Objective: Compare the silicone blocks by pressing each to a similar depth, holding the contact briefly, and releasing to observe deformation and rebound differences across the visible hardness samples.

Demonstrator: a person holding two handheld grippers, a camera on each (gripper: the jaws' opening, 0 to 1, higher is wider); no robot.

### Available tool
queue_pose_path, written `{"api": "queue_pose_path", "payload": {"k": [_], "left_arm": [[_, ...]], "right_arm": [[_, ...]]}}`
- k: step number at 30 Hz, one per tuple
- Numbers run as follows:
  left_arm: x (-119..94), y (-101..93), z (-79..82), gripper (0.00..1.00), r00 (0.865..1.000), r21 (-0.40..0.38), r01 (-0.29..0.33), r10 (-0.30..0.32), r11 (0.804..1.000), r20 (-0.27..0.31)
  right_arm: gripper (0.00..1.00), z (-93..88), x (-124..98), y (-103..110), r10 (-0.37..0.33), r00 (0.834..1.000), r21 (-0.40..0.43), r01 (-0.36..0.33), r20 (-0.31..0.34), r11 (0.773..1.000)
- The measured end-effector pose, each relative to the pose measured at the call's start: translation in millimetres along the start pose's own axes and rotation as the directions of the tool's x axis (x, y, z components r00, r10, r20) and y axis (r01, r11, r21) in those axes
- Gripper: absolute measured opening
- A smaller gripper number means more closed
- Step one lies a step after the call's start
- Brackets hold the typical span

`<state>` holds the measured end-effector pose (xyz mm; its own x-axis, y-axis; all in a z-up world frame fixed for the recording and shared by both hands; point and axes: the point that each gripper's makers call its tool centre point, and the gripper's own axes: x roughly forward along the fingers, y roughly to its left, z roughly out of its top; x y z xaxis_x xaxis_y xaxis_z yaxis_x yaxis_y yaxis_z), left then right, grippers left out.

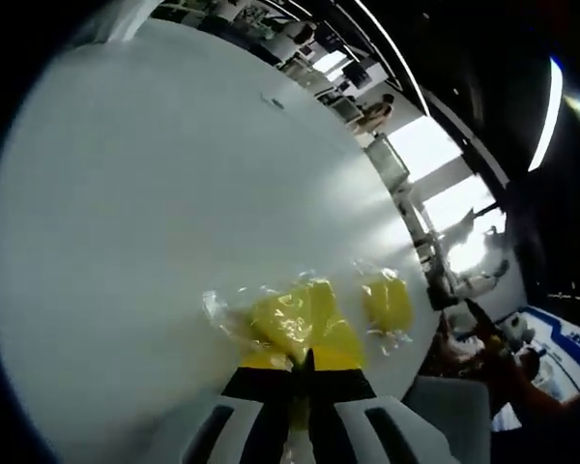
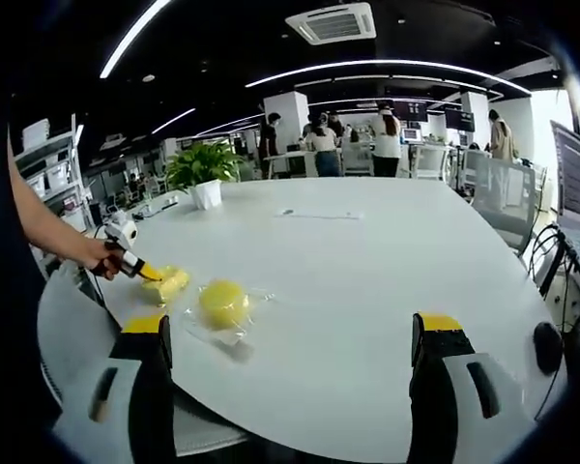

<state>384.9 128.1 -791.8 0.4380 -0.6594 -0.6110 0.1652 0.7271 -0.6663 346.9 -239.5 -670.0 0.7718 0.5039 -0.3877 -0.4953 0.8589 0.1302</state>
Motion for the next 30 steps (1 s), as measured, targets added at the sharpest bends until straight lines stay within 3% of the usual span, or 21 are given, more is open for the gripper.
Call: {"api": "queue_pose_path", "payload": {"k": [2, 11, 14, 15, 17, 19, 21, 23, 24, 25, 27, 28, 30], "left_arm": [[0.3, -2.0, 0.0, 0.04, 1.000, 0.050, -0.029, 0.029, 0.998, -0.008], [2.5, 0.6, 1.3, 0.06, 0.998, 0.061, -0.053, 0.055, 0.997, -0.029], [0.8, 2.0, 7.7, 0.11, 0.998, 0.045, -0.065, 0.065, 0.997, 0.013], [-0.9, 3.8, 10.3, 0.16, 0.997, 0.086, -0.080, 0.079, 0.993, 0.025], [-5.1, 1.6, 22.6, 0.46, 0.990, 0.132, -0.094, 0.079, 0.987, 0.113], [-10.1, -5.7, 29.2, 0.73, 0.985, 0.102, -0.060, 0.042, 0.993, 0.170], [-22.5, -10.5, 36.1, 0.86, 0.973, 0.120, -0.053, 0.025, 0.991, 0.228], [-39.2, -9.5, 41.9, 0.98, 0.958, 0.189, -0.097, 0.040, 0.977, 0.282], [-46.6, -10.0, 43.2, 0.99, 0.953, 0.216, -0.116, 0.047, 0.969, 0.300], [-58.5, -10.7, 42.2, 1.00, 0.950, 0.288, -0.146, 0.053, 0.946, 0.308], [-81.2, -4.7, 47.3, 1.00, 0.929, 0.471, -0.271, 0.099, 0.840, 0.358], [-92.7, -10.0, 47.4, 1.00, 0.922, 0.520, -0.282, 0.078, 0.806, 0.380], [-106.0, -16.1, 41.9, 1.00, 0.930, 0.569, -0.259, 0.043, 0.781, 0.365]], "right_arm": [[0.97, 1.8, -1.1, 1.5, 0.004, 1.000, -0.006, -0.004, 0.001, 1.000], [0.97, -0.2, -4.4, -1.8, 0.007, 1.000, 0.001, -0.007, -0.008, 1.000], [0.97, -2.7, -6.5, -5.9, -0.004, 1.000, 0.011, 0.004, -0.010, 1.000], [0.97, -3.4, -7.1, -6.6, -0.006, 1.000, 0.019, 0.006, -0.008, 1.000], [0.97, -4.3, -7.2, -5.4, -0.003, 1.000, 0.016, 0.003, -0.011, 1.000], [0.97, -4.4, -6.8, -4.8, 0.001, 1.000, 0.015, 0.000, -0.012, 1.000], [0.97, -7.2, -5.4, -7.1, 0.001, 1.000, 0.018, -0.001, -0.022, 1.000], [0.97, -5.9, -5.3, -7.4, 0.002, 1.000, 0.021, -0.001, -0.020, 1.000], [0.97, -5.4, -5.4, -7.3, 0.002, 1.000, 0.021, -0.002, -0.019, 1.000], [0.97, -3.6, -5.3, -6.8, 0.002, 1.000, 0.017, -0.002, -0.017, 1.000], [0.97, -1.1, -4.7, -6.5, 0.004, 1.000, 0.015, -0.004, -0.011, 1.000], [0.97, -0.2, -4.0, -6.1, 0.006, 1.000, 0.014, -0.005, -0.012, 1.000], [0.97, 1.6, -2.3, -4.1, 0.010, 1.000, 0.010, -0.009, -0.008, 1.000]]}}
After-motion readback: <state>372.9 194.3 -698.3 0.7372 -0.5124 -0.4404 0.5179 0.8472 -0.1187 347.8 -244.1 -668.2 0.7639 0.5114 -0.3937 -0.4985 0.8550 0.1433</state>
